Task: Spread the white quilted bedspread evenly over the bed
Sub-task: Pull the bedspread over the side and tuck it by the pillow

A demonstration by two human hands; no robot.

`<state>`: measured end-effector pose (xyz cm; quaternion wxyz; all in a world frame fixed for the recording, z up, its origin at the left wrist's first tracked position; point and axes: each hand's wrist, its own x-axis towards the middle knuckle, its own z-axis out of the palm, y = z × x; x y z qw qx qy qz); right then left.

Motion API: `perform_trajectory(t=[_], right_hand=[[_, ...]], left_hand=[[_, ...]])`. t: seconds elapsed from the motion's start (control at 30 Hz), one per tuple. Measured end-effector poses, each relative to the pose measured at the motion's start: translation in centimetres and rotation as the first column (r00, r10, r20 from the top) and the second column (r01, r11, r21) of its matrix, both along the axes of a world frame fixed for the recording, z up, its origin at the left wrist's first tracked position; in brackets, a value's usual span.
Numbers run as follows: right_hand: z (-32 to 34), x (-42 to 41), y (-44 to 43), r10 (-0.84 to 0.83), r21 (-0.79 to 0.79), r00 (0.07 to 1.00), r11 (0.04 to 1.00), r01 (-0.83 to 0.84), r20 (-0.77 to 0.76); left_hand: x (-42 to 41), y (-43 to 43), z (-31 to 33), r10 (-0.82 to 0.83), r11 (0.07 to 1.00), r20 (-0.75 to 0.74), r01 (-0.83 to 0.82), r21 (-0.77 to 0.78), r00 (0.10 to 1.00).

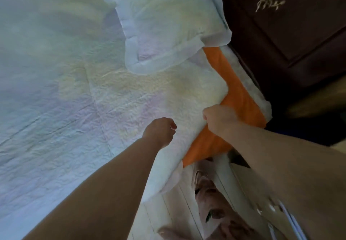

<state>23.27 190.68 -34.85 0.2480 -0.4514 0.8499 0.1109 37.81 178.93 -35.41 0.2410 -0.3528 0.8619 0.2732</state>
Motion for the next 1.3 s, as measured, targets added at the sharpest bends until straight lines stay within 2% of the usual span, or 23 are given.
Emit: perform_trajectory(t=[0.1,0.2,0.3,0.37,0.53,0.63,0.73,0.8,0.9,0.93,1.03,1.1,1.2,1.3], right_hand=[[-1.4,-5.2,-0.1,-0.174,-0.041,0.983,0.983,0.176,0.053],[-3.0,-8.6,-0.3,-0.325,-0.044,0.943,0.943,0.328,0.074],[-4.9,-11.5,-0.8,-0.512,-0.005,0.838,0.853,0.522,0.188],[-5.8,-12.4,-1.1,-0.58,0.024,0.77,0.802,0.596,0.265],[-8.1,-14.0,-1.6,-0.603,0.118,0.672,0.776,0.62,0.431],[-8.1,-14.1,-1.3,-0.605,0.122,0.682,0.778,0.617,0.412],[-8.0,-15.0,-1.2,-0.662,0.082,0.658,0.724,0.684,0.359],[-8.4,-15.7,-1.2,-0.678,0.112,0.617,0.704,0.701,0.4],[-8.5,-16.0,-0.4,-0.661,0.135,0.508,0.672,0.728,0.552],[-8.4,-16.0,-0.1,-0.634,0.107,0.504,0.678,0.727,0.586],[-7.1,-16.3,0.2,-0.524,0.004,0.571,0.739,0.674,0.631],[-6.2,-16.5,0.1,-0.458,-0.042,0.676,0.81,0.584,0.578],[-5.5,-16.1,-0.3,-0.356,-0.102,0.753,0.868,0.485,0.554],[-4.6,-15.2,-0.3,-0.295,-0.246,0.777,0.835,0.493,0.556]], left_hand=[[-5.8,-0.8,-0.9,-0.073,0.997,0.002,0.073,0.002,0.997],[-9.7,-1.4,-1.9,-0.076,0.997,-0.02,0.076,0.011,0.997],[-13.1,-1.5,-3.6,-0.107,0.994,-0.017,0.107,-0.002,0.994],[-14.3,-1.6,-4.3,-0.12,0.993,-0.021,0.12,0.002,0.993],[-17.3,-1.6,-5.9,-0.139,0.99,-0.04,0.138,-0.007,0.99],[-19.6,-1.6,-6.3,-0.16,0.986,-0.054,0.158,-0.049,0.986],[-21.9,-1.4,-6.4,-0.181,0.983,-0.065,0.178,-0.039,0.981],[-23.1,-1.6,-6.5,-0.215,0.975,-0.044,0.213,-0.057,0.975],[-24.3,-1.8,-6.7,-0.322,0.94,-0.02,0.317,-0.127,0.947],[-24.6,-1.8,-6.7,-0.382,0.914,0.002,0.378,-0.147,0.924],[-25.6,-1.6,-6.3,-0.577,0.789,0.065,0.576,-0.213,0.814],[-26.4,-1.6,-6.0,-0.656,0.707,0.091,0.652,-0.274,0.749],[-27.0,-2.3,-5.3,-0.613,0.701,0.137,0.615,-0.361,0.778],[-26.8,-3.4,-4.4,-0.492,0.762,0.157,0.511,-0.397,0.856]])
